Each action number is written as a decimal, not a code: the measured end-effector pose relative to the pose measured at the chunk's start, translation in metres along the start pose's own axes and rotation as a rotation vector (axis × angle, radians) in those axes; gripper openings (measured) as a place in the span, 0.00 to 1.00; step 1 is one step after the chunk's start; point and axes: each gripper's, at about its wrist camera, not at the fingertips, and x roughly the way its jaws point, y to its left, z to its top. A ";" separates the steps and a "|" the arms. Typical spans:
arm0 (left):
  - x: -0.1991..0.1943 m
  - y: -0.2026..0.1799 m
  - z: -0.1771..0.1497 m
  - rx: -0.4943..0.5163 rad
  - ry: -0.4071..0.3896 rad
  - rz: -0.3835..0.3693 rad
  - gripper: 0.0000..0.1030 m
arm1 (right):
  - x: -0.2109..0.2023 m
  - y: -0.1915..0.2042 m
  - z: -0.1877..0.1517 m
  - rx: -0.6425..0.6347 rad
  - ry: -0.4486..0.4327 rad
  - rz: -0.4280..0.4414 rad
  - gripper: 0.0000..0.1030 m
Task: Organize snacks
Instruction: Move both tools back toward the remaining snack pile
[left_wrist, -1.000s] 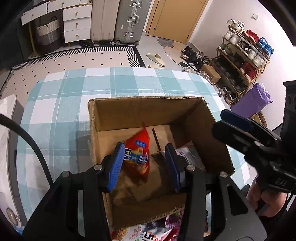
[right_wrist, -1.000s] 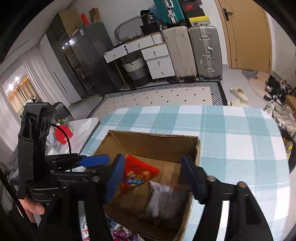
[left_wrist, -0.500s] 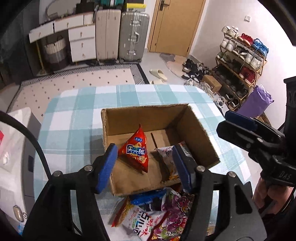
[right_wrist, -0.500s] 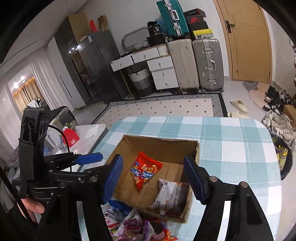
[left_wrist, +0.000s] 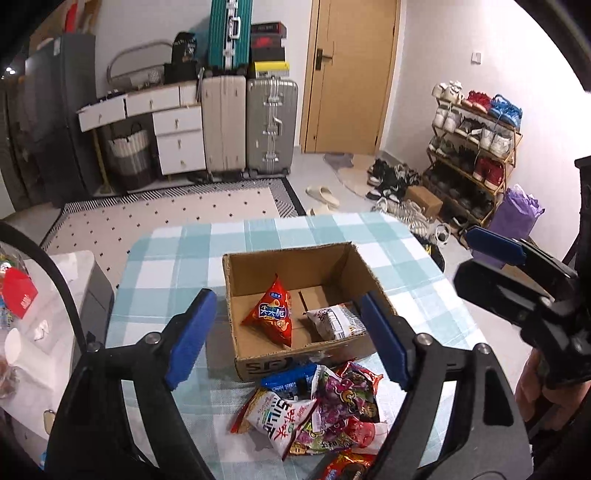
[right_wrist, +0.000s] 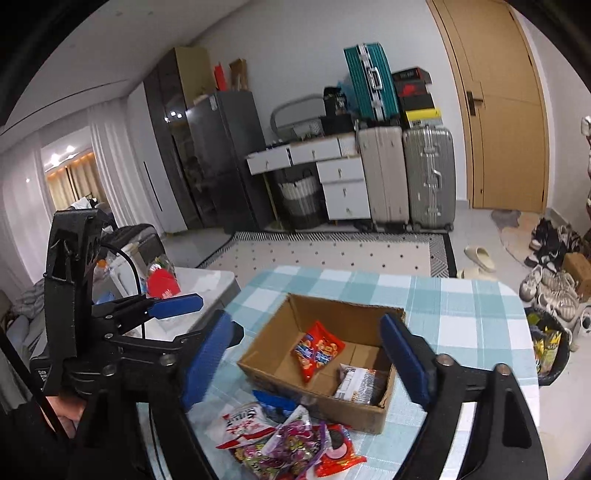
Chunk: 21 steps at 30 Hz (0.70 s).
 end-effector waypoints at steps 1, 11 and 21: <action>-0.009 -0.002 -0.002 0.002 -0.011 0.002 0.77 | -0.006 0.003 -0.001 -0.001 -0.010 0.002 0.88; -0.096 -0.010 -0.030 -0.006 -0.118 0.035 0.81 | -0.067 0.030 -0.014 -0.046 -0.123 0.014 0.97; -0.150 -0.003 -0.097 -0.032 -0.196 0.097 0.98 | -0.128 0.049 -0.052 -0.101 -0.221 -0.043 0.99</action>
